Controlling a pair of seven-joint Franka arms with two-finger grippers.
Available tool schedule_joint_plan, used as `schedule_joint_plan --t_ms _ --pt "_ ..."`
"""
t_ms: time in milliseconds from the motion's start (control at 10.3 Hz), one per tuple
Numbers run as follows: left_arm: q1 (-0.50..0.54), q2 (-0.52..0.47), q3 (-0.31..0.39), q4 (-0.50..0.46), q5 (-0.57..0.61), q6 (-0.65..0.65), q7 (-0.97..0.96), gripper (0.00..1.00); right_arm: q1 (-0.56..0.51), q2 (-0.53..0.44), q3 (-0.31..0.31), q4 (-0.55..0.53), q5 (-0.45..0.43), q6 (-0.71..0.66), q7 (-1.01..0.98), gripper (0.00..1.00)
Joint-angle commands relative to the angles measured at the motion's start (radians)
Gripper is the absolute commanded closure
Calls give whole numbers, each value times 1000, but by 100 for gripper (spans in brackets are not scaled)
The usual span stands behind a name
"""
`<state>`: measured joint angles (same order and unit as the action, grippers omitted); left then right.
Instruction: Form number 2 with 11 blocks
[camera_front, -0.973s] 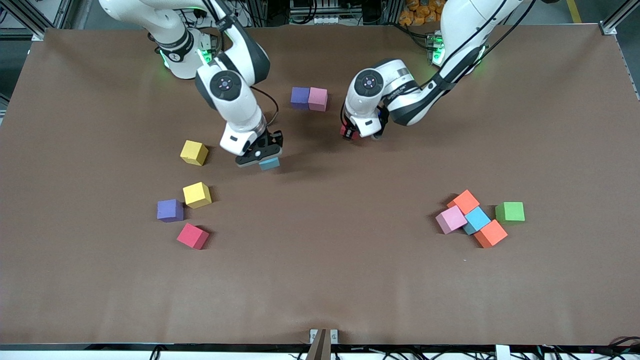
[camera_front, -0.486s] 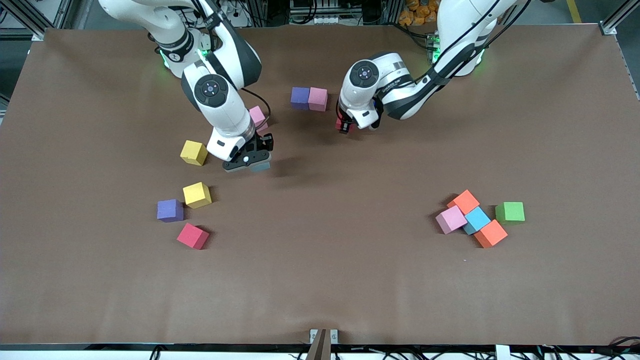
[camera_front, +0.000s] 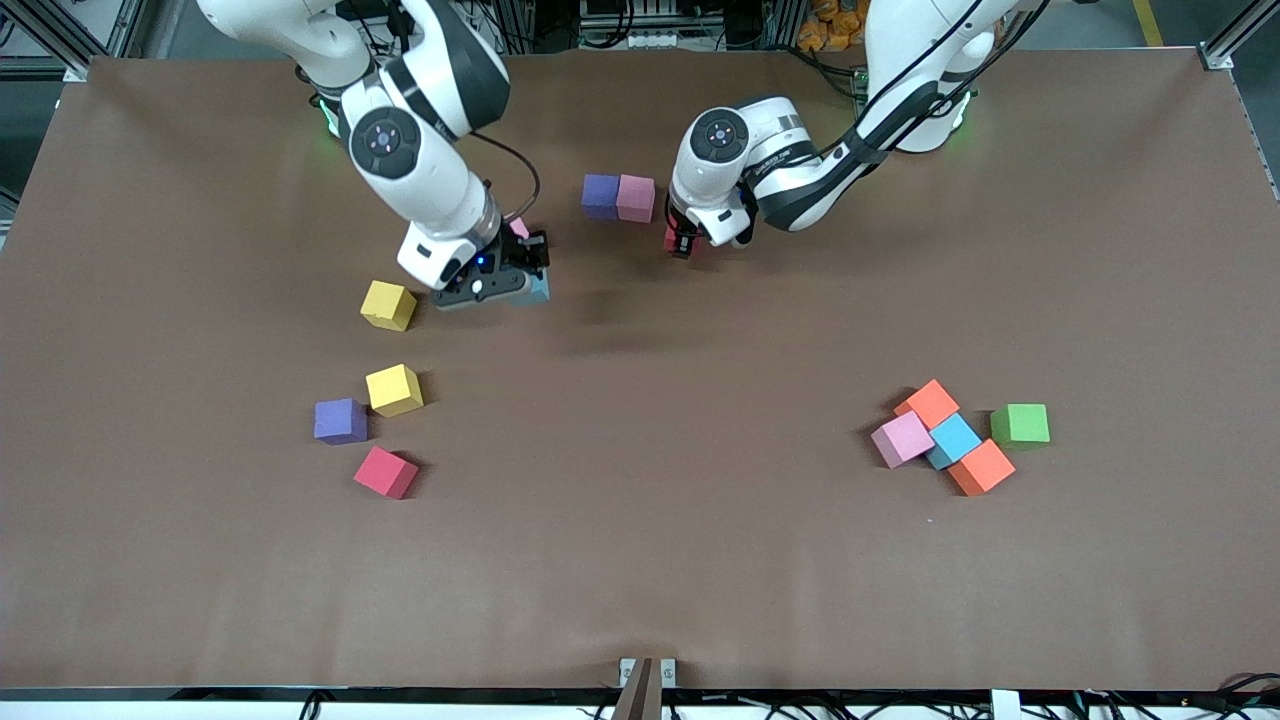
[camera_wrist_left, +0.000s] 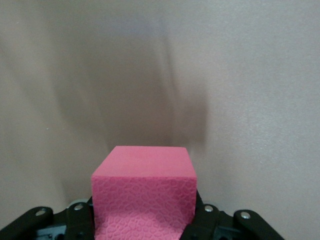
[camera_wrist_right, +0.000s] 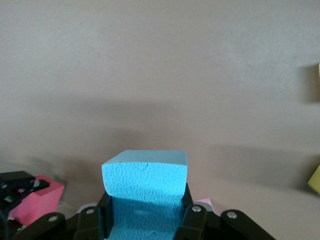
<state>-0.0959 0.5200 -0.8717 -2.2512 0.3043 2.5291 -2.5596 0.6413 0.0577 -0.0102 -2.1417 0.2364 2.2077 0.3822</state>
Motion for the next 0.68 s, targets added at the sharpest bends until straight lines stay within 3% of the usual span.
schedule_joint_plan --t_ms 0,584 --pt "-31 -17 -3 -18 15 13 -104 100 75 -55 7 -55 21 18 137 99" --pt "-79 5 5 -18 12 -3 -188 100 166 -42 7 -125 18 128 234 100"
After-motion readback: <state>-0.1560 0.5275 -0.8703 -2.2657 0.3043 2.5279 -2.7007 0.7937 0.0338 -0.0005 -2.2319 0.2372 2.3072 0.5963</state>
